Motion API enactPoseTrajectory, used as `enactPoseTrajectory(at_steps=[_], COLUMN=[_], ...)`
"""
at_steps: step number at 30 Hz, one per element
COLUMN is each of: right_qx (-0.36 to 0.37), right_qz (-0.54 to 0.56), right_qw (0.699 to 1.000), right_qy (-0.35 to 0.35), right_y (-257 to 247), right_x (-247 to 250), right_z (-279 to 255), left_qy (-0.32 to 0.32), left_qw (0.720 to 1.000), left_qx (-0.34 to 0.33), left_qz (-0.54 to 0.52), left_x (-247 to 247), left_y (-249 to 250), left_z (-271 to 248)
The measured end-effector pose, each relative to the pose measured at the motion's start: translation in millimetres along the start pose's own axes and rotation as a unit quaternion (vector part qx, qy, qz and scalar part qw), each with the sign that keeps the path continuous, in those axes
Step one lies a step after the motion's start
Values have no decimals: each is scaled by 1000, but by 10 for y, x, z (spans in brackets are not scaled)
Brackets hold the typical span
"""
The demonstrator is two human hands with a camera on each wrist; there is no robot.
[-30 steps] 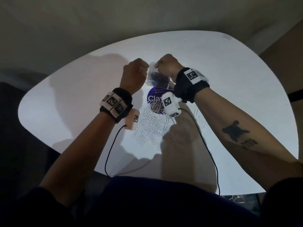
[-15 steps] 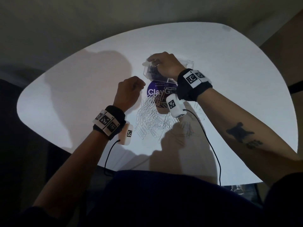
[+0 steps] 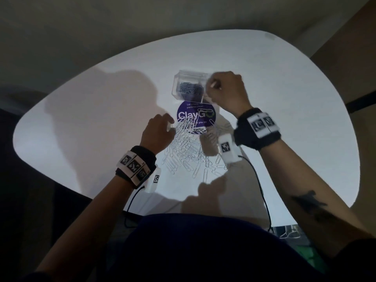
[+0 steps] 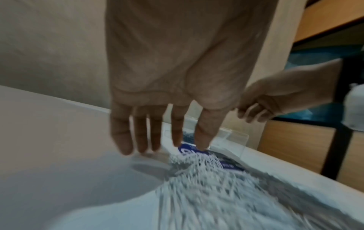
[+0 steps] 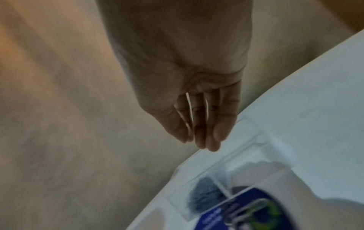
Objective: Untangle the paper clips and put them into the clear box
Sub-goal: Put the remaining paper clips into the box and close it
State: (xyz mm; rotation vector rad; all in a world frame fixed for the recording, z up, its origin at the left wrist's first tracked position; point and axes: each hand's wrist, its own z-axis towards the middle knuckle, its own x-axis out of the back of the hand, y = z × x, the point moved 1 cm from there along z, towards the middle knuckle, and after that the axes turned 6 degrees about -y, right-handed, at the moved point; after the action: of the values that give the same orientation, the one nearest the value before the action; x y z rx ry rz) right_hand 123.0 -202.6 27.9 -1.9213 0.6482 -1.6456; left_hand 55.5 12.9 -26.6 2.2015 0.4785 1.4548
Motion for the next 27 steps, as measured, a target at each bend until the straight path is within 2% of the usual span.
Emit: enactPoseTrajectory(at_steps=[2,4,6,8,10,15,20,23,25,27], right_qx=[-54,-123,-169,-189,-185,-125,-73,-49,-37,-56], right_qz=[-25,-89,-160,-186,-180,-57,38,117,102,-27], right_qw=[998,983,959,948,951,981,991,987,990,990], right_qy=[-29,-104,-163,-177,-169,-139,-110,-98,-86,-126], right_y=[285,586,794,908,972,729,553,546,583,685], right_x=[83,85,19,-76,-170,-386,-438,-289,-152,-27], right_z=[-246,-485,-714,-893,-976,-939,-980,-1024,-1056,-1086], left_qy=[-49,-73,-80,-75,-68,-61,-40,-77,-64,-32], left_qw=[997,990,985,988,993,998,989,981,985,993], left_qx=[27,34,33,26,11,-25,-106,-116,-116,-112], left_qz=[61,112,147,135,98,-18,-93,-139,-112,-8], left_x=[-66,-138,-230,-313,-394,-492,-431,-263,-165,-103], left_y=[-7,41,105,186,264,406,464,435,348,230], left_z=[-99,-153,-160,-164,-165,-82,-149,-224,-263,-310])
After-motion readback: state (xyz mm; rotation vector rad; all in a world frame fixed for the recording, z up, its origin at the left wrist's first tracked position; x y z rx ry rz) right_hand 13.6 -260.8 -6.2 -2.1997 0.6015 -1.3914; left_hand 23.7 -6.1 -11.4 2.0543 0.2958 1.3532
